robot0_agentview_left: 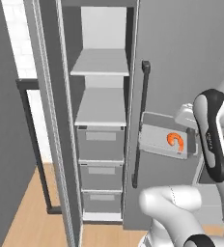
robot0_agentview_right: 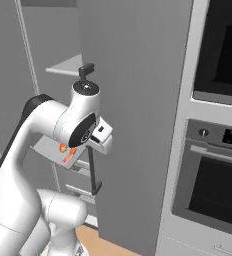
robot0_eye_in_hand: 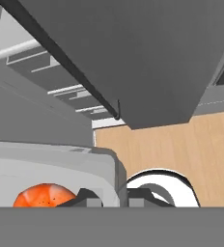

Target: Take the meat container that has the shrimp and place it on the second highest rack of the freezer. Then take the vegetable container that has the carrot and lemon and place it on the highest rack of the freezer.

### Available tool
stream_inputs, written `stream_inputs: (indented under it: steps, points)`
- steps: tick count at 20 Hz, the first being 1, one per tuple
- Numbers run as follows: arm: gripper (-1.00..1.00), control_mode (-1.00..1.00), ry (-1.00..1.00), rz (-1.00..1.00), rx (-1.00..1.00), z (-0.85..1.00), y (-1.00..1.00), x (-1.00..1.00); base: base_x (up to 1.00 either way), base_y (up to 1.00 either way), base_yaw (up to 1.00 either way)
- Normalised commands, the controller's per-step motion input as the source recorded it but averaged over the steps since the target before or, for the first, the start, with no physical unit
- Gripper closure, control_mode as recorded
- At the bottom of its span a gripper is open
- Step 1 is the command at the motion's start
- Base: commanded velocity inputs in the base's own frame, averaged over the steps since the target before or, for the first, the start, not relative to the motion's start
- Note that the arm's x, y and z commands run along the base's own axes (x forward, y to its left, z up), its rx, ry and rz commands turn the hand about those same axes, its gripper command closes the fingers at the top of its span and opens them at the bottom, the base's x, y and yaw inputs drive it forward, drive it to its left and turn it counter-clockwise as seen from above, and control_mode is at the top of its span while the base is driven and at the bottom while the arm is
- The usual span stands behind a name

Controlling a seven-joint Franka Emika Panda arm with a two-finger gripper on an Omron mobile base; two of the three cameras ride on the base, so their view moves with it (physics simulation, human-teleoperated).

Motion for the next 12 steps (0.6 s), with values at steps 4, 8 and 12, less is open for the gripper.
stream_inputs:
  steps: [4,8,12]
  points:
    - [1.0,1.0,0.0,0.0,0.0,0.0,0.0,0.0,0.28,0.74,-0.2]
    - [1.0,1.0,0.0,0.0,0.0,0.0,0.0,0.0,0.24,0.0,-0.03]
    - [1.0,1.0,0.0,0.0,0.0,0.0,0.0,0.0,0.48,0.0,-0.03]
